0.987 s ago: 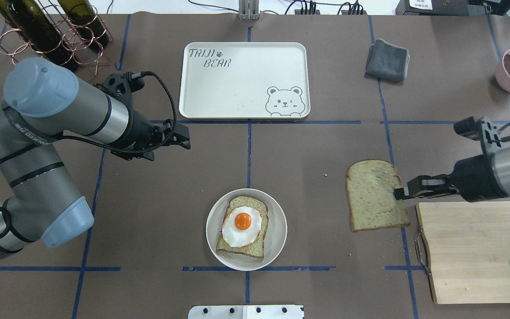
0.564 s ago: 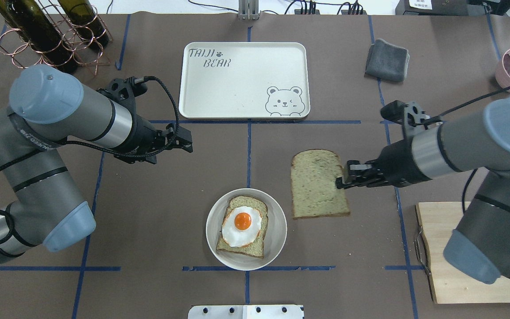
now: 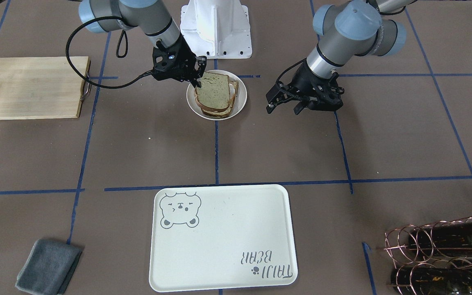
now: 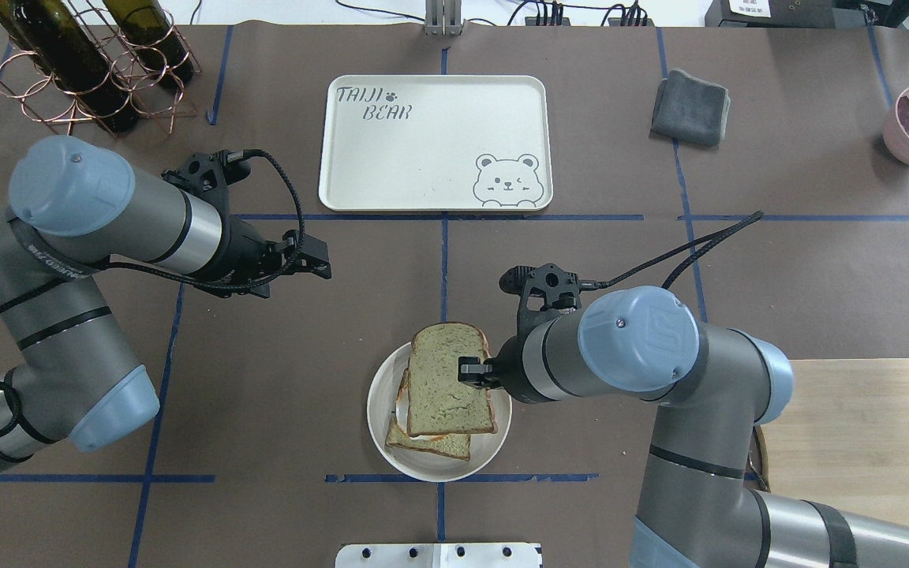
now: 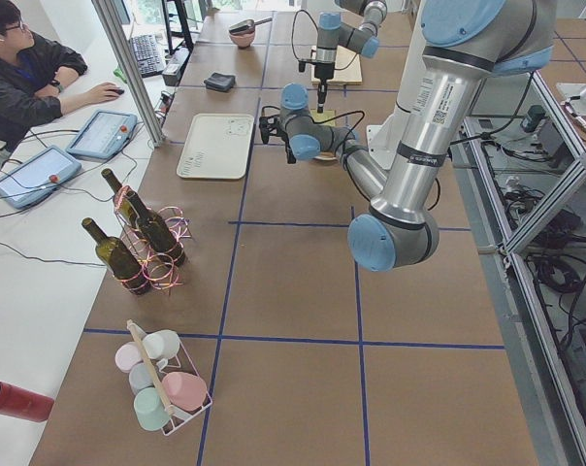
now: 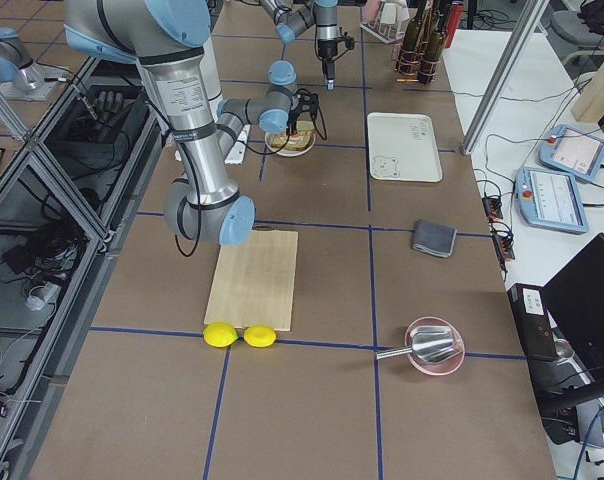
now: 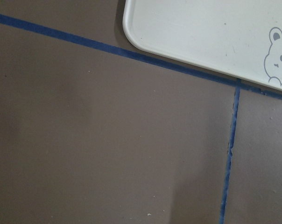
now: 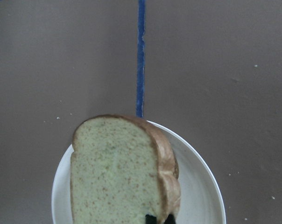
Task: Make sandwich and place on tray
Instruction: 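Lay the bread slice on top of the egg toast with the right gripper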
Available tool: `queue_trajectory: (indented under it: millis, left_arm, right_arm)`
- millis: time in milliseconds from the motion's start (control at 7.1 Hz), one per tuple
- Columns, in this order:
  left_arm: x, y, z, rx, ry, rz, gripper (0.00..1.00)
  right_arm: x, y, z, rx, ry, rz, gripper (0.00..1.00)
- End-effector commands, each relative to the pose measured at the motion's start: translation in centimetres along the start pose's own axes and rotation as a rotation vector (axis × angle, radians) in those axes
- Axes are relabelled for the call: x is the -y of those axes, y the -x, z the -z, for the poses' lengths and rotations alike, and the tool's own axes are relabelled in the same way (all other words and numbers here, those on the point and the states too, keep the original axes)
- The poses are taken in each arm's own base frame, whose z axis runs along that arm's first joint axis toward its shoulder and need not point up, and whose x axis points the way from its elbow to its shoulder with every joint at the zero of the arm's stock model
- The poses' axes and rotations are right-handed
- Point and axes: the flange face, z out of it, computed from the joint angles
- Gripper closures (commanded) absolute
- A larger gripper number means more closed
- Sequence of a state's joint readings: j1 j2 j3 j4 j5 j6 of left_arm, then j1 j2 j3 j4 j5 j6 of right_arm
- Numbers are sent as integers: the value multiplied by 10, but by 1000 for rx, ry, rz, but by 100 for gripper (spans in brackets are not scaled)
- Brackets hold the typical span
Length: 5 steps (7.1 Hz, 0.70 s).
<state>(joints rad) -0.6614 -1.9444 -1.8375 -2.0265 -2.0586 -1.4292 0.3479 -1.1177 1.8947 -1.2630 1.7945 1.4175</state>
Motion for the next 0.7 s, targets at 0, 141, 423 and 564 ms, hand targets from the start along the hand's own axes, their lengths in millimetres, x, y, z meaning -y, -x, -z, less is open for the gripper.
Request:
queue_trajectory:
  millis: [0,141,423,564]
  left_arm:
    - [-3,-2,-5,2,7,-3,0]
    - [-6,-3,-7,1,13,-3,0]
    - [-18,-7,-19,8,29,-3,0]
    - [-32,-13,-32,-2,36,-25,0]
  right_arm:
    - [-6,5,-21,-25,1,3,100]
    - [-6,7,-20,-22,1,-5,100]
    - [-6,7,-20,-21,0,-6,63]
    - [-4,8,-17,-16,-4,-5,1]
